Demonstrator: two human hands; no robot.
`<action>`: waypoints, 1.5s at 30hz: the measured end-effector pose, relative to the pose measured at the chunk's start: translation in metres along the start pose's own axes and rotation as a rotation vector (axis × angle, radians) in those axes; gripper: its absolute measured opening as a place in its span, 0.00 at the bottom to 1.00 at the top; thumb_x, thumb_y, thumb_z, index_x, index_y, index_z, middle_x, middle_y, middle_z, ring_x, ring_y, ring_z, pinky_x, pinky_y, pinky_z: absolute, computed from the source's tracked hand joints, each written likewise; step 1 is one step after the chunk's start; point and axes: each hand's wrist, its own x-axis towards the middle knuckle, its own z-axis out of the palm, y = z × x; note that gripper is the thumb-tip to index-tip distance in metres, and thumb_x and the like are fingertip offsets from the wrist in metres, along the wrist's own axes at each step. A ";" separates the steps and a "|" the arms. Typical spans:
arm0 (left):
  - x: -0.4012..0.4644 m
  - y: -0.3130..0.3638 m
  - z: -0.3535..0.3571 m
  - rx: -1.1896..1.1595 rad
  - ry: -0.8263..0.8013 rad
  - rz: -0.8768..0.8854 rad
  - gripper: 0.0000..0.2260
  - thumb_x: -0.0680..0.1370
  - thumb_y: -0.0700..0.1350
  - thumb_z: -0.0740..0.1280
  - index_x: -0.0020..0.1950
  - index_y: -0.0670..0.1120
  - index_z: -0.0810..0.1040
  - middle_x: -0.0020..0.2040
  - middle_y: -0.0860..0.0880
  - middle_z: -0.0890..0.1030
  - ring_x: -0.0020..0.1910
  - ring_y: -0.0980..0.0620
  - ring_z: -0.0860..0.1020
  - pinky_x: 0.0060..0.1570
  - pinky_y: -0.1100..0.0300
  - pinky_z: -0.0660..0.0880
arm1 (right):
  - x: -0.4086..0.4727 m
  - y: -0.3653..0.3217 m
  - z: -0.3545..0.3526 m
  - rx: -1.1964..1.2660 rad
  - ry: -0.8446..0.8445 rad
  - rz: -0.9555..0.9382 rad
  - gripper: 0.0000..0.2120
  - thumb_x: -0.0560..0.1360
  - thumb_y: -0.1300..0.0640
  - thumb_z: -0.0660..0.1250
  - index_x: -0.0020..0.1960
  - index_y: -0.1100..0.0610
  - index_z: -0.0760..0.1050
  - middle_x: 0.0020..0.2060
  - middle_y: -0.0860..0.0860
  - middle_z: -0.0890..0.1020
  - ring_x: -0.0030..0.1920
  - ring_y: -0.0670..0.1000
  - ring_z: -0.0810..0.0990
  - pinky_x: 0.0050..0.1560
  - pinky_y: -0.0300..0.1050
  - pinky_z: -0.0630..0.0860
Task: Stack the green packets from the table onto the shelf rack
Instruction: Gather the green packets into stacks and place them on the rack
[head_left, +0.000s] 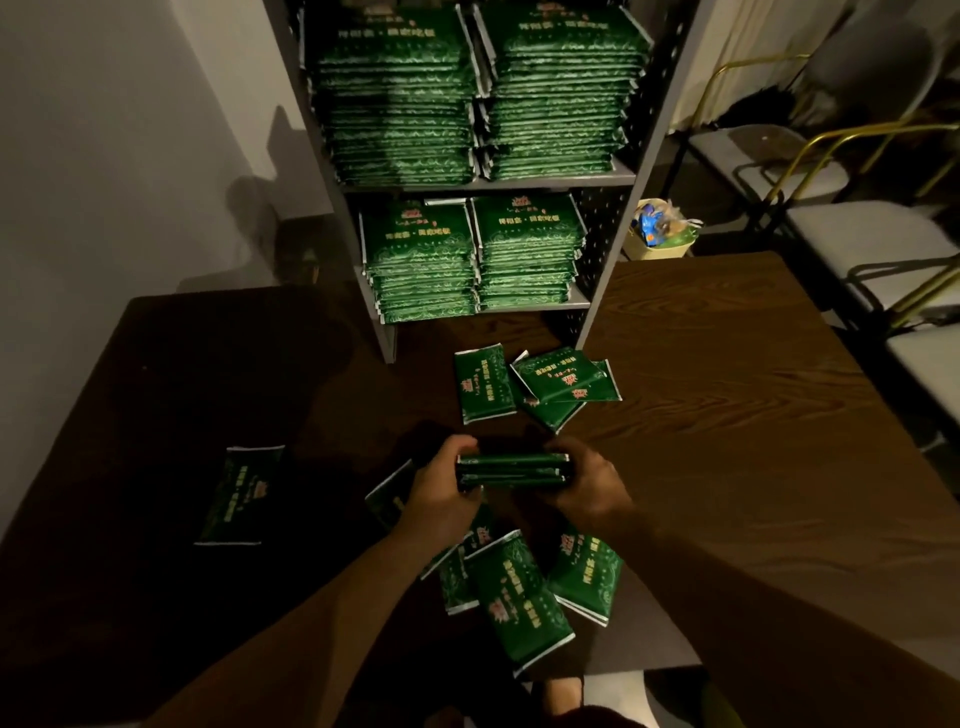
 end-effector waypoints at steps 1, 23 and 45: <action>0.000 -0.002 0.003 -0.018 0.011 -0.011 0.25 0.77 0.33 0.68 0.70 0.52 0.70 0.58 0.53 0.77 0.59 0.54 0.75 0.53 0.63 0.72 | 0.000 0.003 0.000 -0.020 0.023 -0.006 0.23 0.69 0.60 0.78 0.62 0.51 0.77 0.52 0.44 0.79 0.55 0.46 0.79 0.55 0.38 0.74; 0.025 0.000 -0.001 0.101 -0.010 0.036 0.17 0.80 0.34 0.65 0.66 0.49 0.74 0.58 0.49 0.79 0.61 0.50 0.77 0.60 0.55 0.76 | 0.016 -0.010 -0.014 -0.240 -0.068 -0.041 0.17 0.76 0.60 0.70 0.64 0.52 0.75 0.56 0.49 0.72 0.60 0.52 0.74 0.59 0.42 0.74; 0.009 0.130 -0.123 0.149 -0.083 0.297 0.34 0.79 0.44 0.71 0.81 0.51 0.58 0.77 0.52 0.65 0.74 0.46 0.68 0.73 0.51 0.66 | -0.016 -0.156 -0.136 -0.137 -0.184 -0.194 0.18 0.76 0.60 0.72 0.62 0.48 0.73 0.50 0.50 0.83 0.31 0.42 0.79 0.28 0.36 0.73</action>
